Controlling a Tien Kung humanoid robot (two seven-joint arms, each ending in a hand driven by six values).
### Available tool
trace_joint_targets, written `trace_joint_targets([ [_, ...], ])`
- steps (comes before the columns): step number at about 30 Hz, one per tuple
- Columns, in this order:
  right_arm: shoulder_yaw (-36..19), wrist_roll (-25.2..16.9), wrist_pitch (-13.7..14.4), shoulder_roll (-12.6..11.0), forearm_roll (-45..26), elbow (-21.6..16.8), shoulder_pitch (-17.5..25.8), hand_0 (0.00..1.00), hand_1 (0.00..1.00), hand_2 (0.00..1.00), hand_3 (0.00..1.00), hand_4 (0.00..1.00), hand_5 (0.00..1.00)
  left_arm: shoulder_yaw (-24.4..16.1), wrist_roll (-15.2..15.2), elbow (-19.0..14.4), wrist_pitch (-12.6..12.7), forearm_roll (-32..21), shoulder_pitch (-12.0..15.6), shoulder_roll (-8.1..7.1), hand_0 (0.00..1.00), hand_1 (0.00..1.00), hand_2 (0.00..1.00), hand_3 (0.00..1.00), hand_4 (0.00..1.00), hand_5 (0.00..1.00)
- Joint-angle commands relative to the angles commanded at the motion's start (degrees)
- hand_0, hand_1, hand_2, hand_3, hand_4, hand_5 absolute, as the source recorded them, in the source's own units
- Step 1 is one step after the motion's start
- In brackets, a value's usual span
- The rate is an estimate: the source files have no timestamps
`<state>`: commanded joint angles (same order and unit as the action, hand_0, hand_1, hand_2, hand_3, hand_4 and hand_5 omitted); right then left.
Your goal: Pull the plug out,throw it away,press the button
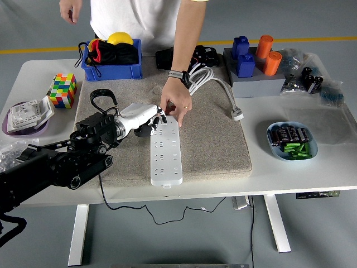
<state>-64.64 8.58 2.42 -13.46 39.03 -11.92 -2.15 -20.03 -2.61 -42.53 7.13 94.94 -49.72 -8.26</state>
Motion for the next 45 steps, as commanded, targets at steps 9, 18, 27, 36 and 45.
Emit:
trace_joint_targets([
  [9,0.1,0.0,-0.1,0.0,0.0,0.0,0.0,0.750,0.667,0.655,0.621,0.674,0.503,1.2,-0.2,0.1,-0.3,0.0,-0.4,-0.14,0.224,0.049,0.052,0.659,0.002,0.002],
  [18,0.1,0.0,0.0,0.0,0.0,0.0,-0.1,0.750,0.666,0.655,0.621,0.674,0.502,1.9,-0.3,0.0,-0.5,-0.4,-0.3,-0.40,0.224,0.048,0.049,0.656,0.002,0.002],
  [27,-0.2,-0.1,0.0,0.1,0.0,0.1,0.0,0.749,0.666,0.655,0.621,0.674,0.503,1.2,-0.2,-0.2,-0.5,-0.2,-0.1,-0.68,0.221,0.047,0.049,0.655,0.002,0.002],
  [36,-0.3,-0.1,0.0,0.1,0.1,0.0,0.0,0.749,0.666,0.655,0.621,0.675,0.503,-2.2,0.1,-1.8,-0.2,0.9,0.0,-1.63,0.223,0.048,0.048,0.652,0.002,0.002],
  [45,-0.5,-0.1,-0.1,0.2,0.2,0.1,0.4,0.750,0.667,0.655,0.621,0.675,0.503,-14.3,1.7,-8.3,0.2,3.1,4.5,-4.16,0.241,0.157,0.181,0.650,0.002,0.002],
])
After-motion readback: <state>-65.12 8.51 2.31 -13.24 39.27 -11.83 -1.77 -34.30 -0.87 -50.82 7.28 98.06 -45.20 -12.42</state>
